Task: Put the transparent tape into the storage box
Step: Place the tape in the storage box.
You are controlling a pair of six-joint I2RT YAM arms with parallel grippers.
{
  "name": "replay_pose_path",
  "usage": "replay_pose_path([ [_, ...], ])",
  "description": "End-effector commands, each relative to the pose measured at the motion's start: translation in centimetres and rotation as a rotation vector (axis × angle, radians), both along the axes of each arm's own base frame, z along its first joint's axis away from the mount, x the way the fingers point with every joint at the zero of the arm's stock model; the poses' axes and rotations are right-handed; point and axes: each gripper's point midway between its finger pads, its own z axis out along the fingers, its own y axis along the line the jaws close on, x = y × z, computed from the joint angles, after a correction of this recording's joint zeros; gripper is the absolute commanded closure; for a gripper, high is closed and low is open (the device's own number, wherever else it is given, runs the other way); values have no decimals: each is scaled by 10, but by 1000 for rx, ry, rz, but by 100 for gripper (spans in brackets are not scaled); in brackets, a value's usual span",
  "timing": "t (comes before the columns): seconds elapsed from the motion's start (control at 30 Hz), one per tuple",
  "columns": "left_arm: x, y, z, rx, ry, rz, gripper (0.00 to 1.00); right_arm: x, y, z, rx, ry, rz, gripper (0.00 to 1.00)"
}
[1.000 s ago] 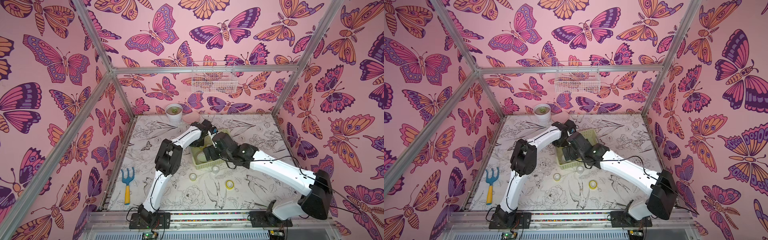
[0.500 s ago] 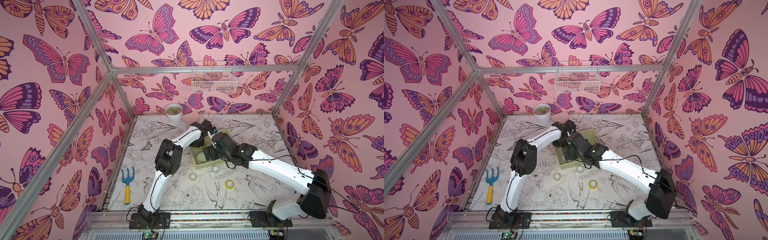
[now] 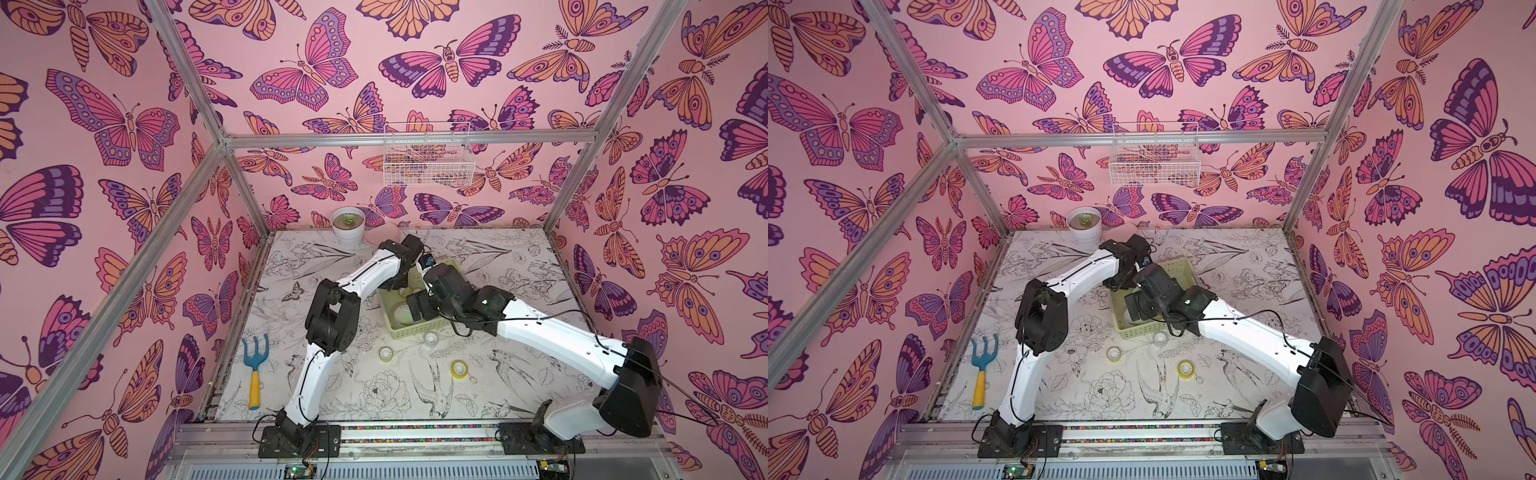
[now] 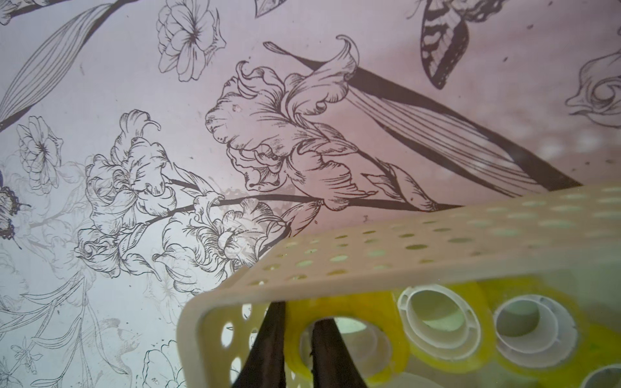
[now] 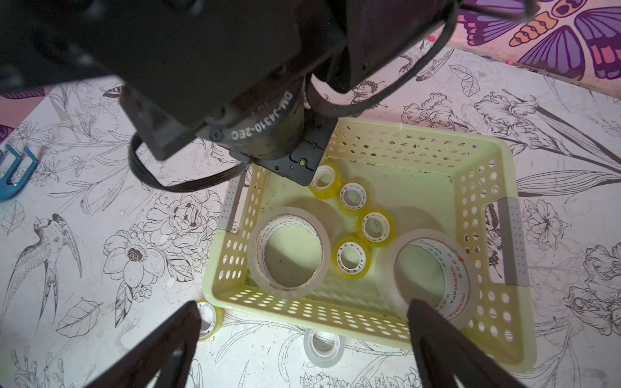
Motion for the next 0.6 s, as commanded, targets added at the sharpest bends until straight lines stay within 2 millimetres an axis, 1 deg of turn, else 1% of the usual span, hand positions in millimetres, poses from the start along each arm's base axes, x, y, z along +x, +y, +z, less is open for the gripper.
replay_pose_path([
  [0.0, -1, 10, -1, 30, 9, 15, 100, 4, 1, 2, -5, -3, -1, 1],
  [0.17, -5, 10, -24, 47, 62, 6, 97, 4, 0, 2, -6, -2, -2, 1],
  [0.27, -7, 9, -35, 50, 87, 2, 96, 4, -1, 2, -6, -1, -3, 1],
  [0.43, -8, 6, -45, 43, 114, -9, 93, 4, 0, 2, -5, 0, -4, 1],
  [0.47, -9, 5, -46, 40, 119, -13, 89, 4, -1, 3, -4, -2, -3, 1],
  [0.5, -9, 4, -46, 36, 121, -14, 91, 4, 0, 3, -3, -2, -3, 1],
  [0.57, -9, 4, -45, 35, 119, -13, 98, 3, -1, 2, -5, -1, -4, 1],
])
